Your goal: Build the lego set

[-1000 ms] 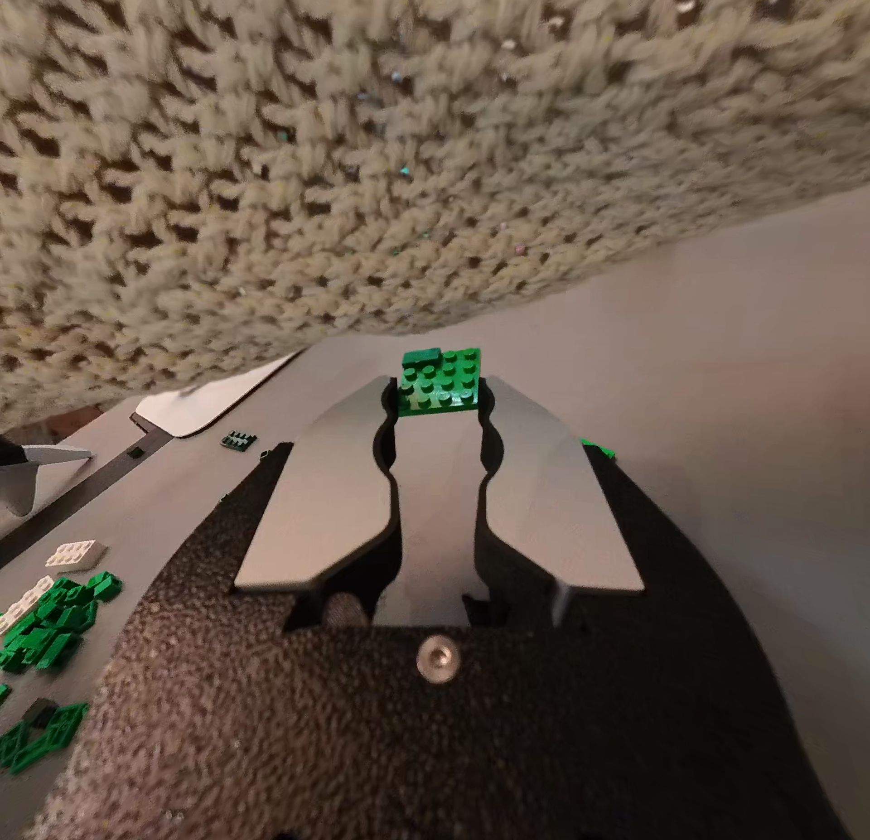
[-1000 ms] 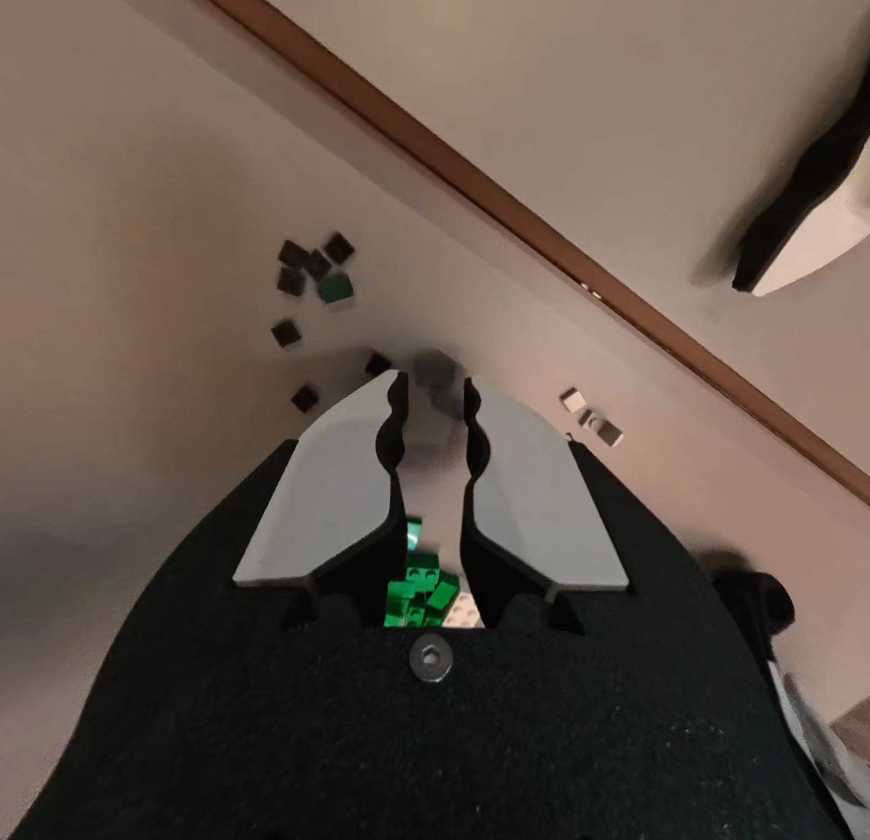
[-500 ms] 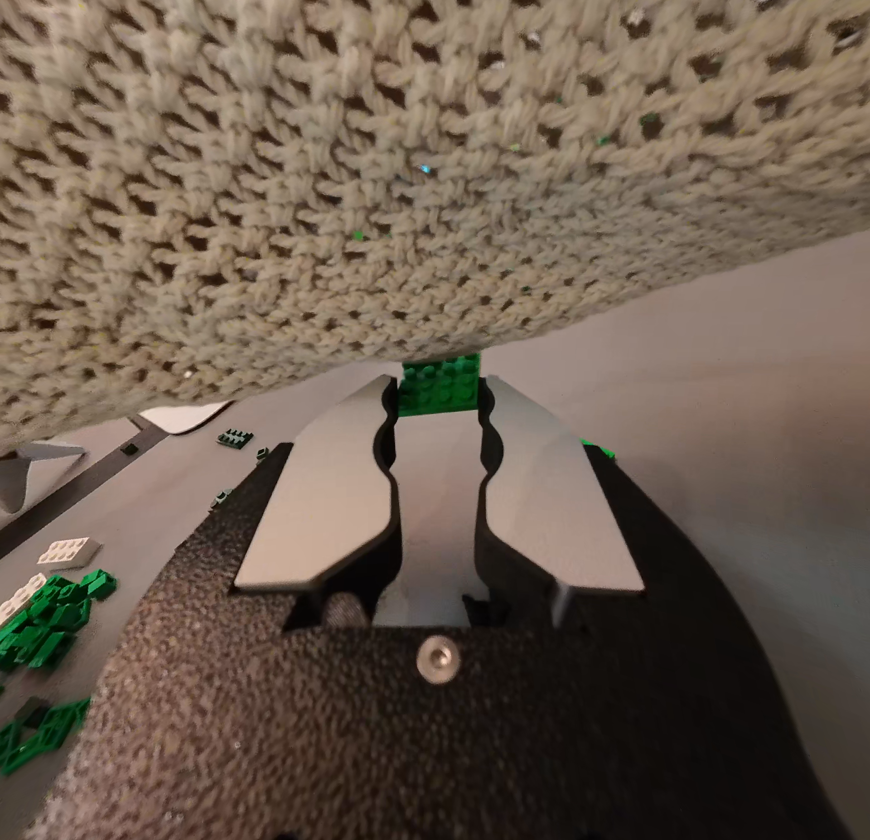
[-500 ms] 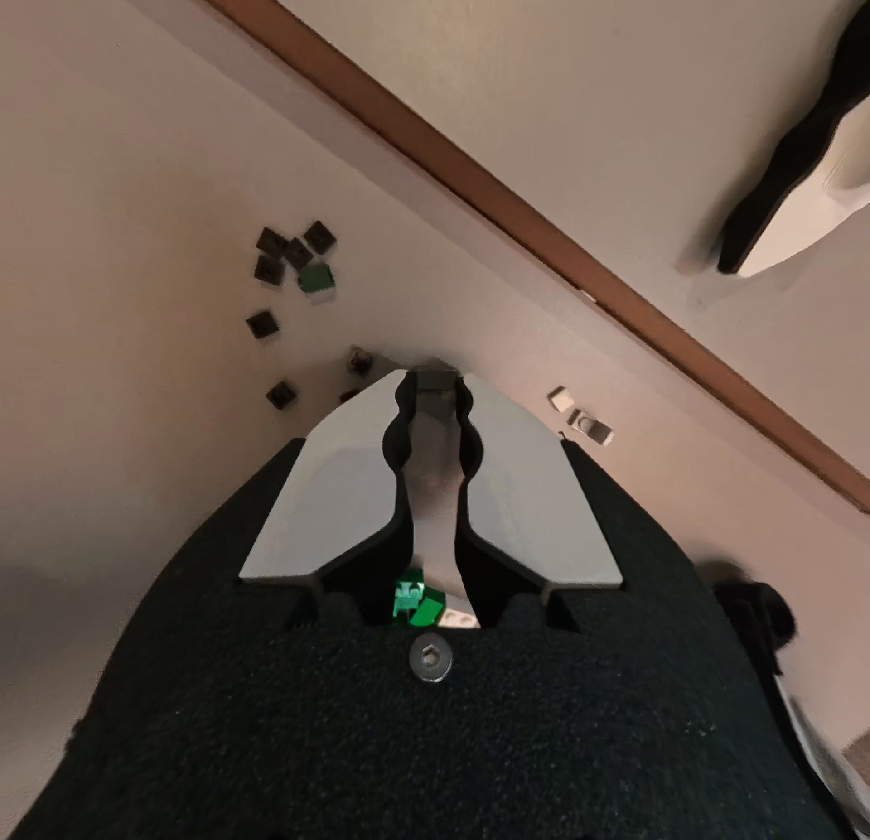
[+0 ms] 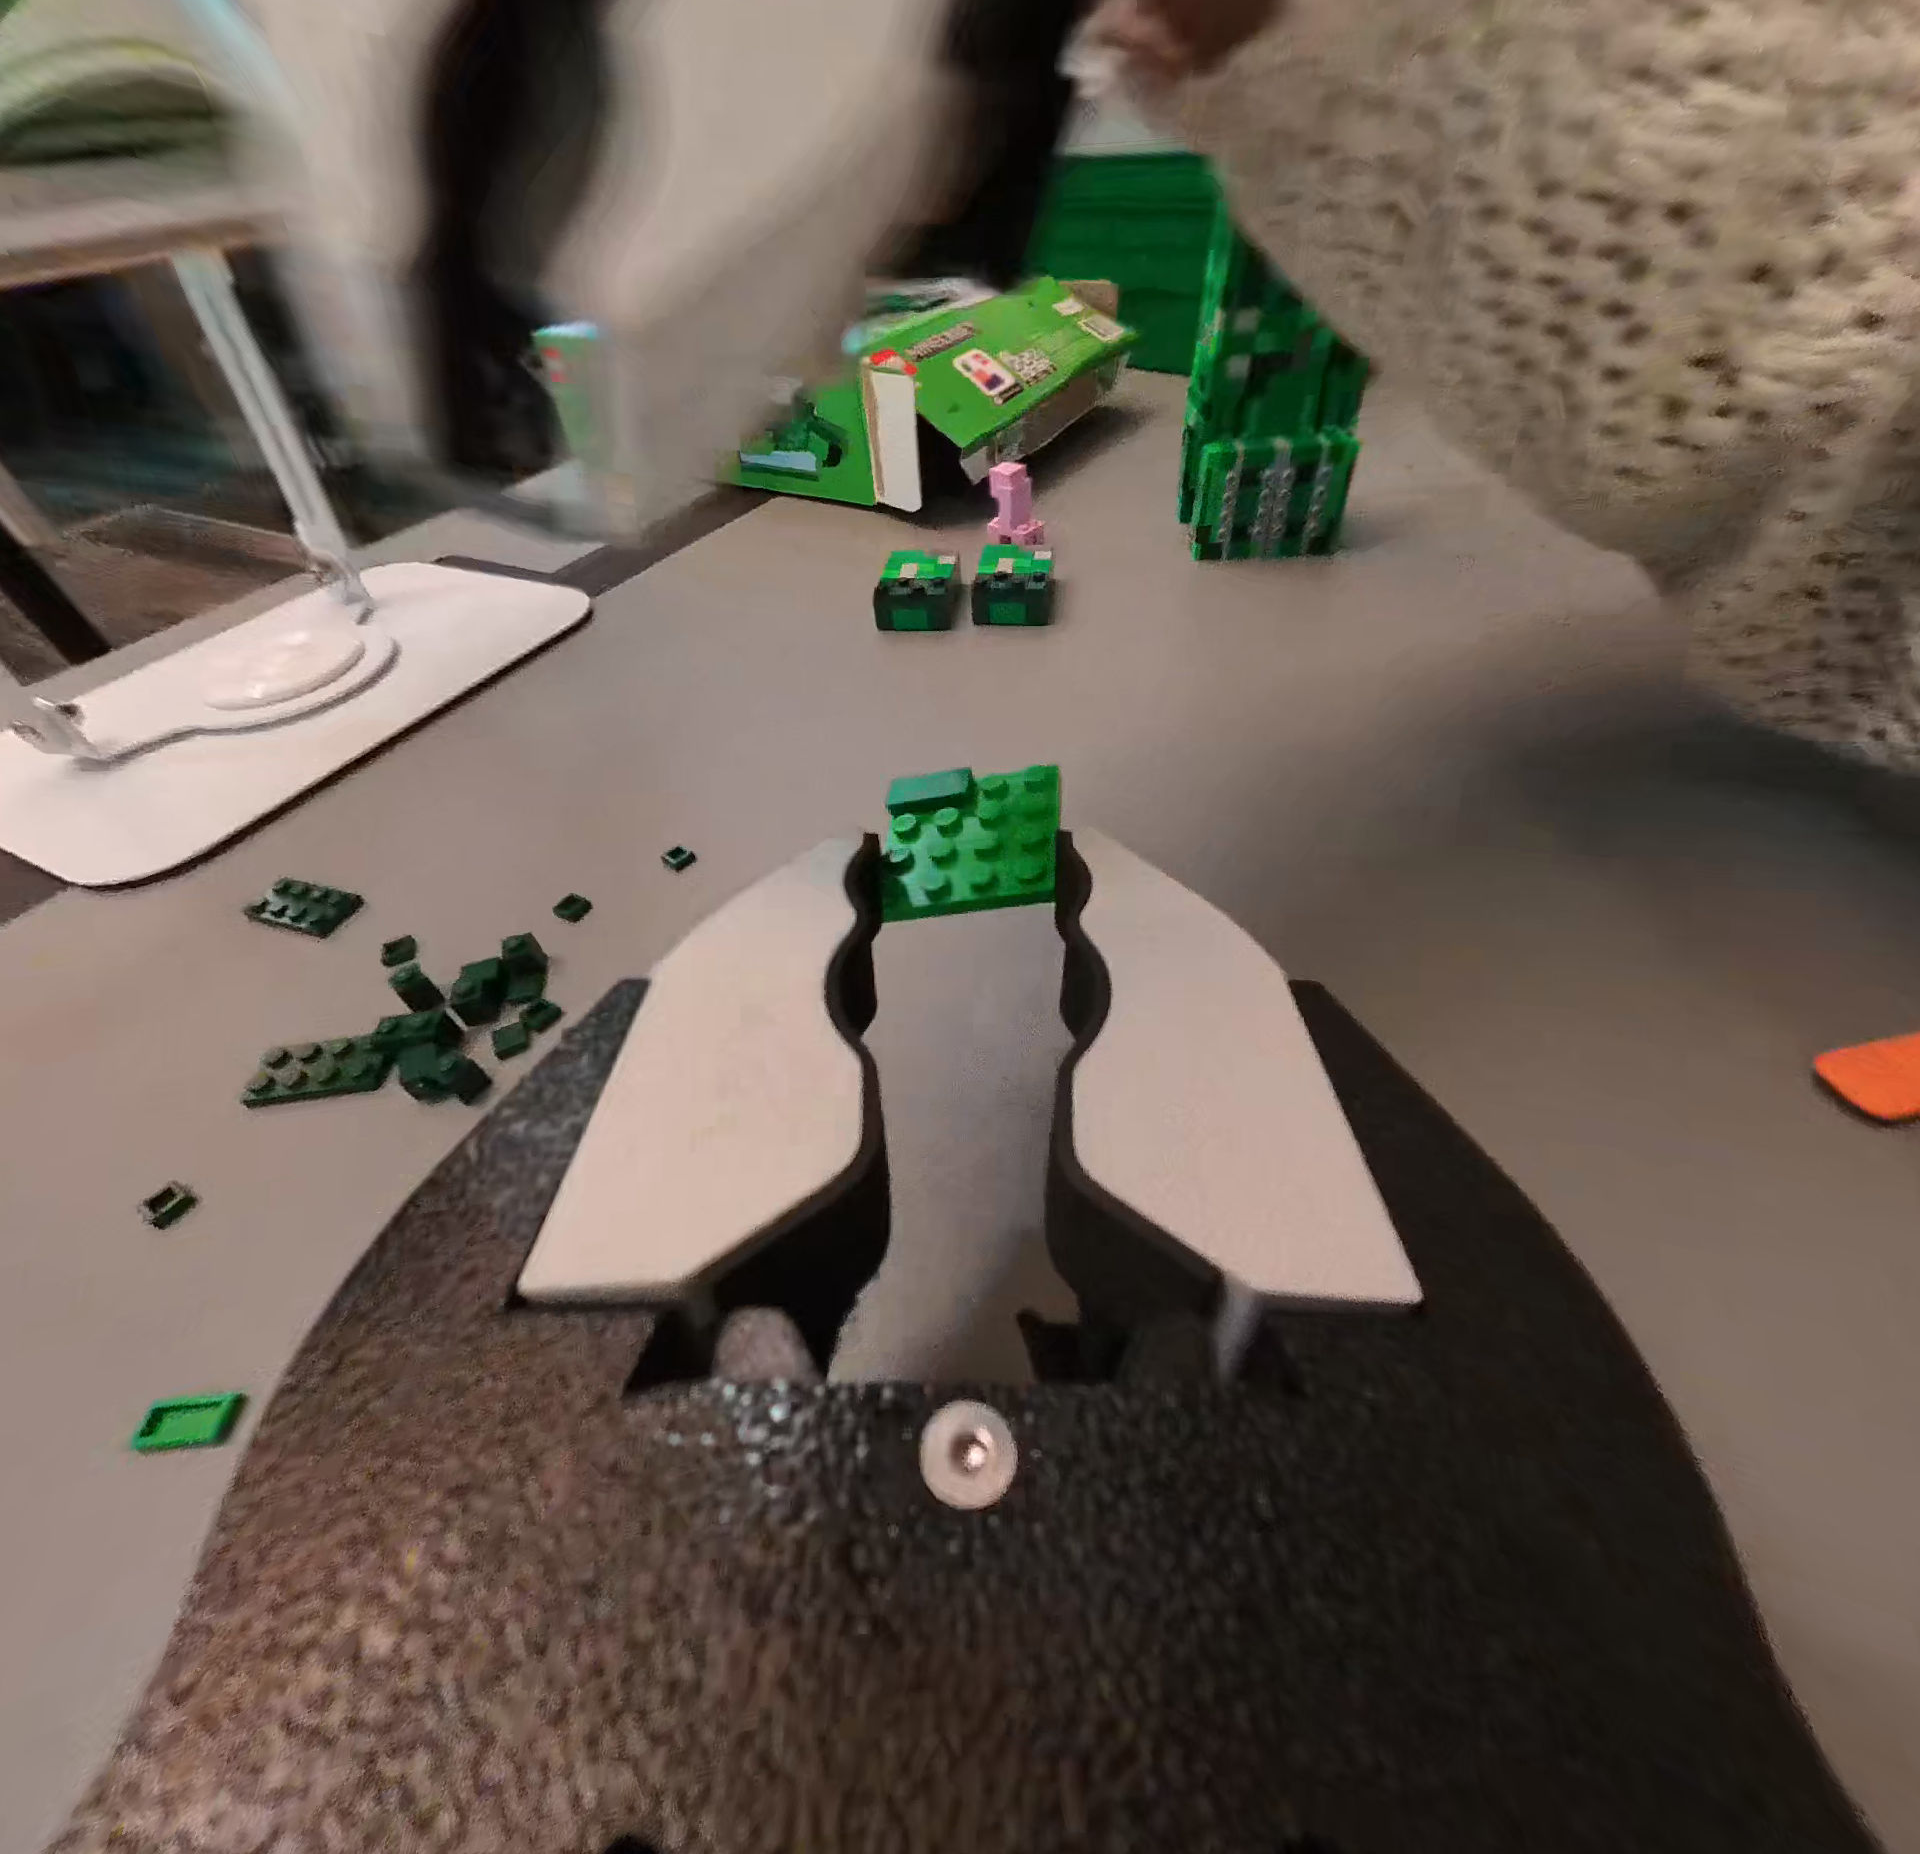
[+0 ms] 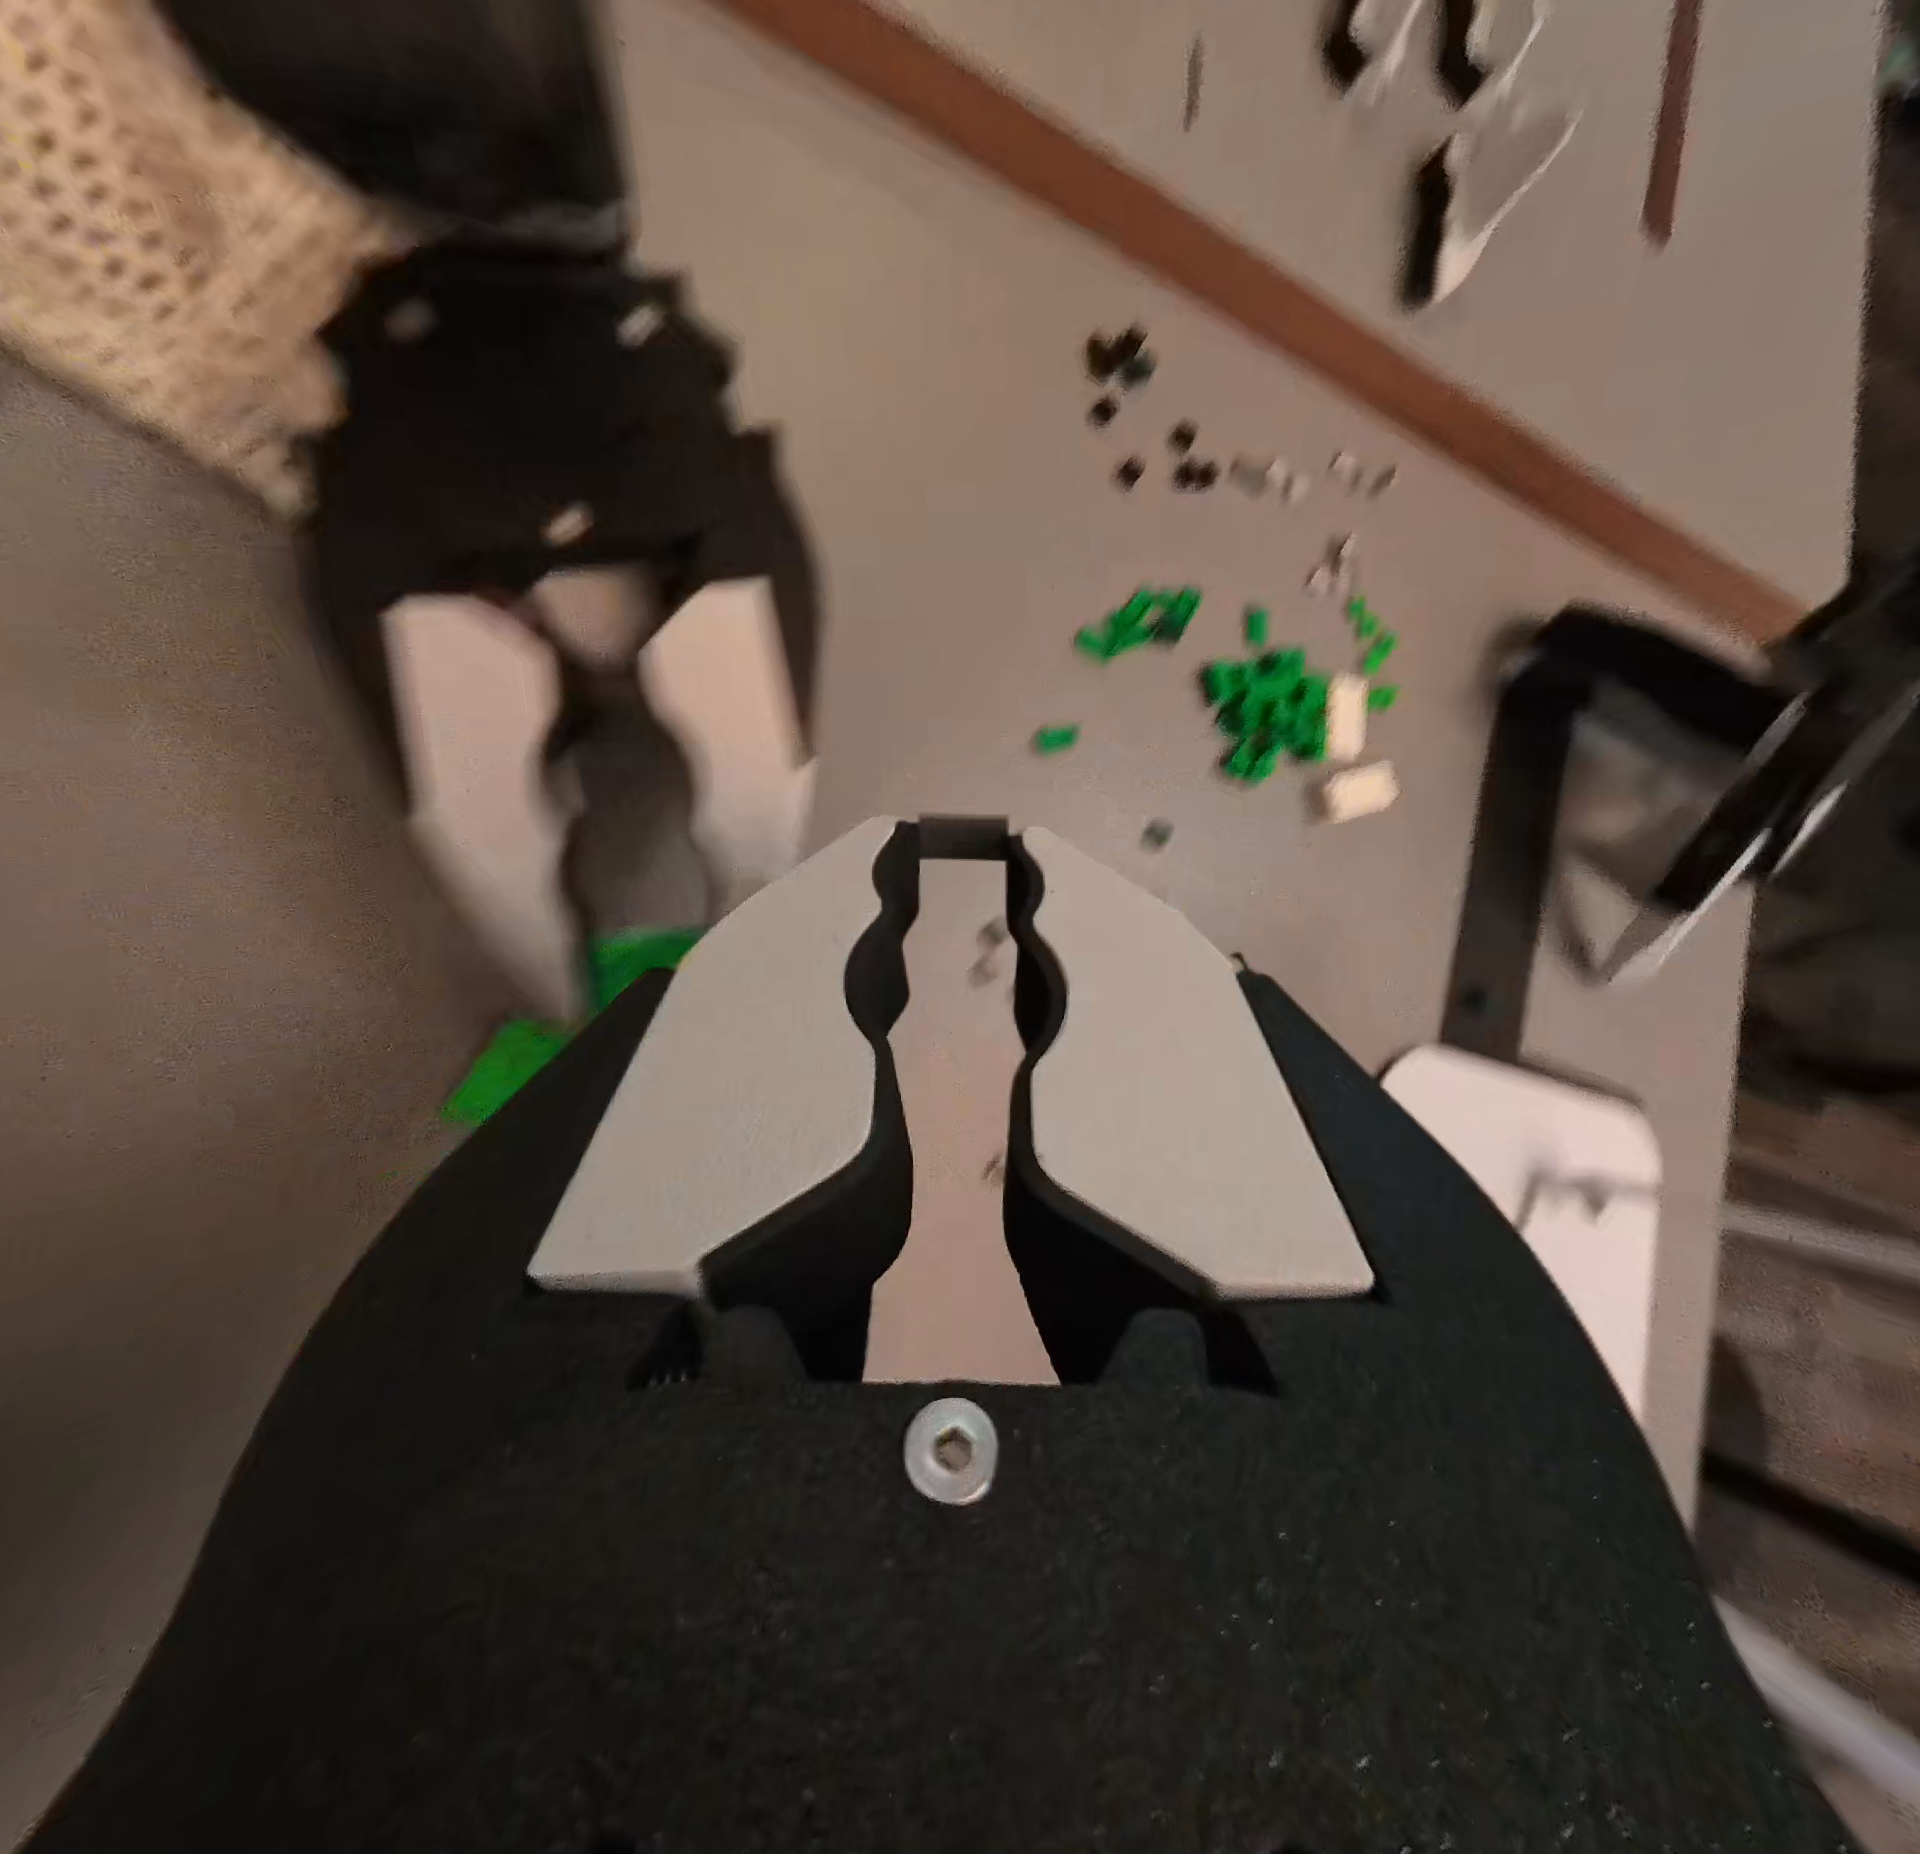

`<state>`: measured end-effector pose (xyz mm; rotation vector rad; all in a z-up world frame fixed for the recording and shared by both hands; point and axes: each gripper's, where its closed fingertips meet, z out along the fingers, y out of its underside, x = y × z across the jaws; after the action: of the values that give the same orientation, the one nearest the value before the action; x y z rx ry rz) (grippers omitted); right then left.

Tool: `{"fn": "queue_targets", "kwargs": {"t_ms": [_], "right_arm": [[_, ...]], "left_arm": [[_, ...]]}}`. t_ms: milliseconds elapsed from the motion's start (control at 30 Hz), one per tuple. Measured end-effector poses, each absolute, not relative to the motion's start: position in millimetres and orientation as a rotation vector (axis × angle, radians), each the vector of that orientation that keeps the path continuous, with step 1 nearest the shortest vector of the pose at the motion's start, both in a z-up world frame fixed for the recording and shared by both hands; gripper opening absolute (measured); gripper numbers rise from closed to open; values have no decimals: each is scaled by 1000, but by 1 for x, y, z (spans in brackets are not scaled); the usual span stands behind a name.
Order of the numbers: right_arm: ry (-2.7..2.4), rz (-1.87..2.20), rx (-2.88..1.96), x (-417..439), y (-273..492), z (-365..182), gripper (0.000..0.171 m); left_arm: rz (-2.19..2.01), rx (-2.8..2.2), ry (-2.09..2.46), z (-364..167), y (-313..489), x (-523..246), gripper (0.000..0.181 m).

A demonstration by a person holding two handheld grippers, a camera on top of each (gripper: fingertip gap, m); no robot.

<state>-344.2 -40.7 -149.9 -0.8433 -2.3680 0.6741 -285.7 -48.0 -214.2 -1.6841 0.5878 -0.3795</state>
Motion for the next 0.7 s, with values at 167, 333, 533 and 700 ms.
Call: {"fn": "queue_targets", "kwargs": {"t_ms": [167, 333, 533, 700], "right_arm": [[-2493, 517, -973, -268, -53, -177, 16], [-2579, 544, -1003, -256, -68, -192, 16], [-2625, 501, -1017, -262, -63, -204, 16], [-2648, 474, -1018, -262, -61, -209, 16]], "left_arm": [[-404, -1690, 614, -216, -49, -282, 33], [-374, -1679, 699, -219, -54, -274, 33], [-366, -1642, 706, -216, -57, -274, 5], [-361, -1629, 737, -216, -59, -270, 5]]}}
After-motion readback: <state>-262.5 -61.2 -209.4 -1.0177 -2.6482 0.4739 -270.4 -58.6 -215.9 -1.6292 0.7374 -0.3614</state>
